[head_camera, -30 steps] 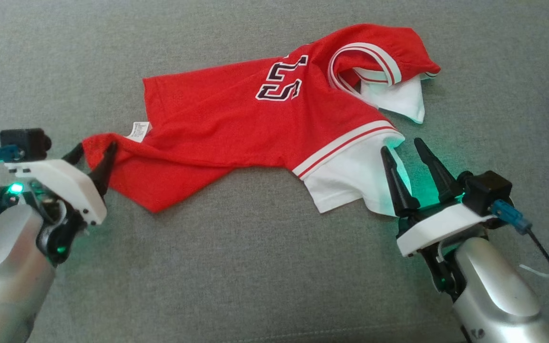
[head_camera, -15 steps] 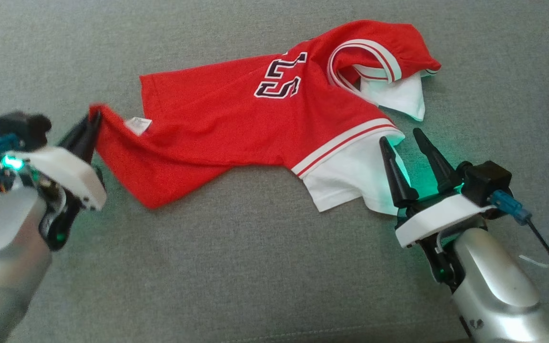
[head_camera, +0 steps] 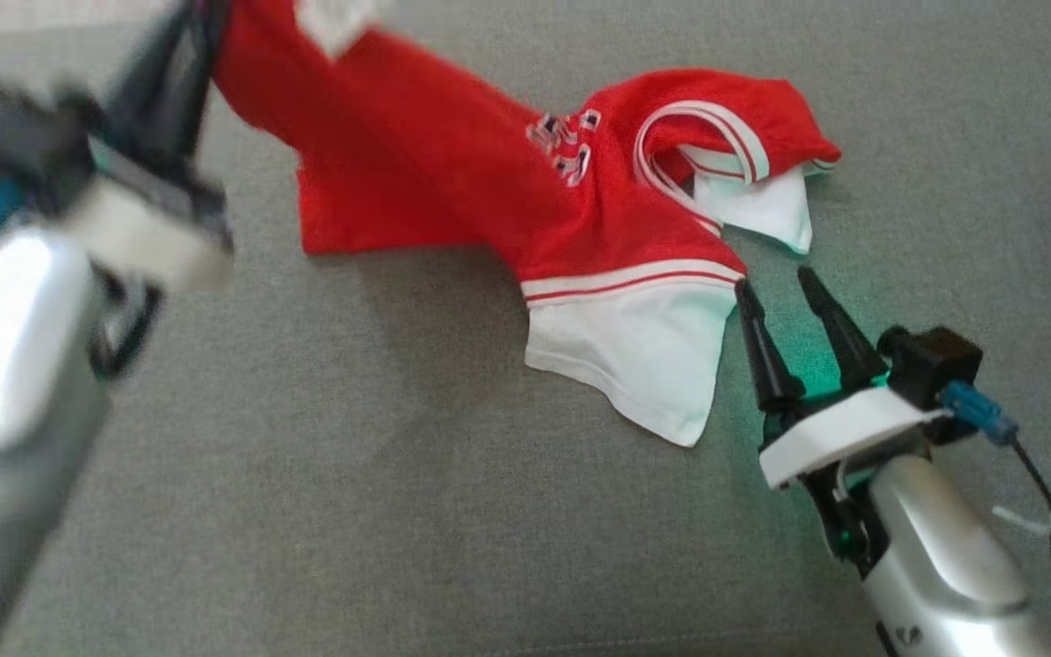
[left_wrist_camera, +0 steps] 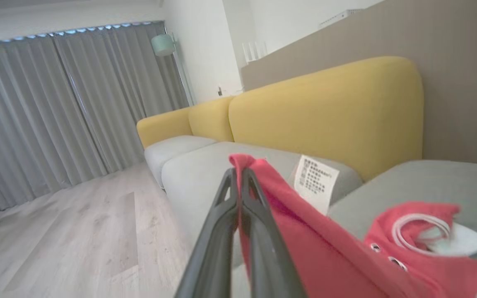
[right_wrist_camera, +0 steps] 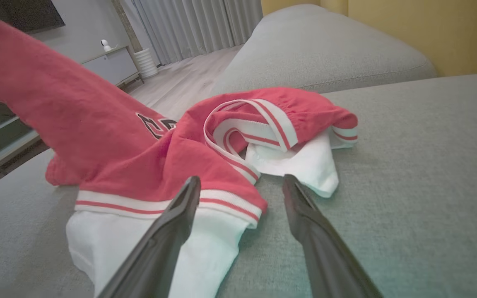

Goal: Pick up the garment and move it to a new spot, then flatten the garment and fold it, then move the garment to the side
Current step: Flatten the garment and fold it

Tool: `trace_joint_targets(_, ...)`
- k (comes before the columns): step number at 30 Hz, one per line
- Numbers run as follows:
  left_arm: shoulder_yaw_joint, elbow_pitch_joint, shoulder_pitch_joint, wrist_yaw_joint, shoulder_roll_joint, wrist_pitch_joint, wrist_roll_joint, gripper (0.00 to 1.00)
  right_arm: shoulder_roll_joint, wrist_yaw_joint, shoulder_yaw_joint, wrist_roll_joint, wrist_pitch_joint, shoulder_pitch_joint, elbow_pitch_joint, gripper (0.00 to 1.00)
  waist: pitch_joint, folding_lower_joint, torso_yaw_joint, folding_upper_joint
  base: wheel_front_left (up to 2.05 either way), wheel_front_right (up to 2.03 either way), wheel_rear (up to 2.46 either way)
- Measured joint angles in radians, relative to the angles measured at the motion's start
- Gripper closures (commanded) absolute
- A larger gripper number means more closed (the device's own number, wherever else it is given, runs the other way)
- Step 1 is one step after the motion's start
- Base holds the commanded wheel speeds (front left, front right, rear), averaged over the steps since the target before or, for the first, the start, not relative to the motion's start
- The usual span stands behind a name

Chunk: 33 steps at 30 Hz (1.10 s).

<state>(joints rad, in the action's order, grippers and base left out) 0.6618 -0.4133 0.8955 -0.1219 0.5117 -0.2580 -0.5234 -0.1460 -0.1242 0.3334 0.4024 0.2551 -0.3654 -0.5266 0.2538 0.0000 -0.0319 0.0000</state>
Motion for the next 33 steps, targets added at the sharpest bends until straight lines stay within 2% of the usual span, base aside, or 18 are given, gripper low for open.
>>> trace_joint_targets(2, -0.022, 0.026, -0.104, -0.001, 0.001, 0.0, 0.028, 1.0, 0.005, 0.0, -0.004, 0.001, 0.0, 0.021, -0.003, 0.0, -0.015, 0.0, 0.006, 0.0, 0.0, 0.0, 0.0)
trace_joint_targets(3, -0.022, 0.023, -0.238, -0.002, 0.0, 0.0, 0.047, 1.0, 0.007, 0.0, -0.006, 0.002, 0.0, 0.043, -0.008, 0.0, -0.03, 0.0, 0.012, 0.0, 0.0, 0.0, 0.0)
trace_joint_targets(6, -0.019, -0.001, -0.411, -0.003, -0.002, 0.001, 0.067, 1.0, 0.009, 0.0, -0.008, 0.004, 0.0, 0.059, -0.015, 0.0, -0.051, -0.0001, 0.021, 0.0, 0.0, 0.0, 0.0)
trace_joint_targets(12, 0.029, -0.075, -0.534, -0.011, -0.027, 0.001, 0.121, 1.0, 0.011, 0.0, -0.011, 0.012, 0.0, 0.078, -0.021, 0.0, -0.093, -0.0001, 0.043, 0.0, 0.0, 0.0, 0.0)
trace_joint_targets(13, 0.037, -0.091, -0.537, -0.011, -0.035, 0.001, 0.122, 0.7, 0.011, 0.0, -0.011, 0.012, 0.0, 0.081, -0.021, 0.0, -0.1, -0.0001, 0.046, 0.0, 0.0, 0.0, 0.0)
trace_joint_targets(14, 0.037, -0.112, -0.538, -0.011, -0.044, 0.001, 0.123, 0.0, 0.011, 0.0, -0.01, 0.012, 0.0, 0.084, -0.023, 0.0, -0.106, -0.0001, 0.048, 0.0, 0.0, 0.0, 0.0)
trace_joint_targets(17, 0.006, -0.177, -0.543, -0.004, -0.068, 0.001, 0.132, 0.0, 0.011, 0.0, -0.007, 0.012, 0.0, 0.093, -0.026, 0.0, -0.127, -0.0001, 0.052, 0.0, 0.0, 0.0, 0.0)
trace_joint_targets(19, -0.032, -0.196, -0.563, 0.023, -0.089, 0.001, 0.132, 0.0, 0.012, 0.0, -0.007, 0.012, 0.0, 0.094, -0.025, 0.0, -0.141, -0.0001, 0.051, 0.0, 0.0, 0.0, 0.0)
trace_joint_targets(24, -0.217, -0.16, -0.657, 0.121, -0.16, 0.002, 0.106, 0.0, 0.025, 0.0, -0.037, 0.01, 0.0, 0.109, -0.012, 0.0, -0.172, -0.0001, 0.043, 0.0, 0.0, 0.0, 0.0)
trace_joint_targets(27, -0.356, -0.096, -0.72, 0.159, -0.213, 0.002, 0.101, 0.0, 0.044, 0.0, -0.082, -0.019, 0.0, 0.139, -0.003, 0.0, -0.189, -0.0001, 0.036, 0.0, 0.0, 0.0, 0.0)
trace_joint_targets(33, -0.543, -0.01, -0.811, 0.15, -0.339, 0.002, 0.159, 0.0, 0.072, 0.0, -0.147, -0.105, 0.0, 0.176, 0.004, 0.0, -0.23, -0.0001, 0.027, 0.0, 0.0, 0.0, 0.0)
